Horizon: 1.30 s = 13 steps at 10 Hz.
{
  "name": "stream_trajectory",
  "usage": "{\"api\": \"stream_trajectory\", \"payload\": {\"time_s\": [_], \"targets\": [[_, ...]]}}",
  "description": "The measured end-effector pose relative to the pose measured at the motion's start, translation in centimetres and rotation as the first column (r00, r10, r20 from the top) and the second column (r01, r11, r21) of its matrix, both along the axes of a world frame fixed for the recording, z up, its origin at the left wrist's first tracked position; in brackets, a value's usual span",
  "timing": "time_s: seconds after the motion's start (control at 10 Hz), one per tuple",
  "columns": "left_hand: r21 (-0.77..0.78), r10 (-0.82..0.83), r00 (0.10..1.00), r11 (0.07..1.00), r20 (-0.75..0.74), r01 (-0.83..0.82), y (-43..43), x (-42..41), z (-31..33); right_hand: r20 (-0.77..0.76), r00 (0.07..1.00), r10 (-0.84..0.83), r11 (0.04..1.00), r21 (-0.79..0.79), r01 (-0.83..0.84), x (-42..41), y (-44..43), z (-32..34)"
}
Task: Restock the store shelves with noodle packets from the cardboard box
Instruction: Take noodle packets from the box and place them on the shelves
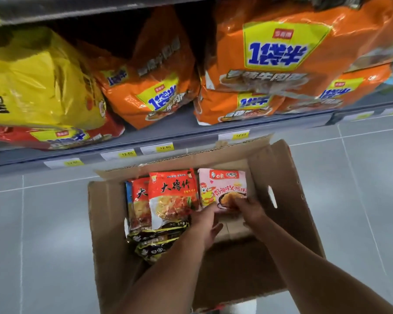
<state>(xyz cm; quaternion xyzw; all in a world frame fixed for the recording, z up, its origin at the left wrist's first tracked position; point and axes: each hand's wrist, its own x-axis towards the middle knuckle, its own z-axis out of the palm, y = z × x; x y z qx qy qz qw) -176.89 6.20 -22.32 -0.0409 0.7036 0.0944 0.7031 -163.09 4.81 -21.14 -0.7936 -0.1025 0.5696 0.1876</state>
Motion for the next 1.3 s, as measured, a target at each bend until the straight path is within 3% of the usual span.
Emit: {"api": "stream_trajectory", "payload": {"time_s": [0.1,0.2,0.4,0.5,0.6,0.7,0.8,0.9,1.0,1.2,1.3], "targets": [[0.068,0.201,0.979,0.977,0.035,-0.203,0.2,0.5,-2.1,-0.029,0.999,-0.044,0.998,0.040,0.045,-0.6,-0.1,-1.9],[0.099,0.175,0.984,0.979,0.033,-0.177,-0.4,0.5,-2.1,-0.032,0.995,-0.099,0.993,0.061,0.100,-0.5,-0.5,-2.0],[0.057,0.162,0.974,0.983,0.156,-0.172,-1.7,1.1,1.8,-0.148,0.956,-0.252,0.968,-0.046,0.248,0.7,-2.7,2.9],[0.041,0.163,0.968,0.984,0.191,-0.174,-2.3,1.2,6.2,-0.165,0.939,-0.301,0.952,-0.101,0.287,1.2,-4.2,6.0],[0.091,0.076,0.988,0.992,0.134,-0.089,-3.1,0.4,10.5,-0.167,0.929,-0.329,0.941,-0.139,0.308,1.4,-5.1,10.0],[0.050,0.124,0.973,0.989,0.196,-0.136,-2.6,-0.2,18.5,-0.179,0.938,-0.295,0.953,-0.125,0.276,1.0,-5.5,15.1],[0.097,0.054,0.970,0.992,0.236,-0.079,-2.0,-1.7,24.0,-0.208,0.948,-0.242,0.970,-0.071,0.232,0.1,-4.9,20.7],[0.025,-0.051,0.994,0.998,0.097,0.049,-1.0,-3.9,30.3,-0.211,0.955,-0.207,0.978,-0.014,0.209,-0.8,-3.8,27.4],[0.130,-0.132,0.991,0.984,0.039,0.125,0.7,-6.2,36.4,-0.241,0.964,-0.114,0.988,0.075,0.135,-2.4,-2.6,35.2],[0.349,-0.198,0.972,0.926,0.128,0.142,4.6,-11.1,49.9,-0.244,0.967,-0.076,0.955,0.262,0.141,-5.5,0.0,48.6],[0.448,-0.193,0.952,0.891,0.237,0.069,5.7,-13.6,56.5,-0.286,0.957,-0.038,0.921,0.362,0.145,-7.0,0.8,55.0]]}}
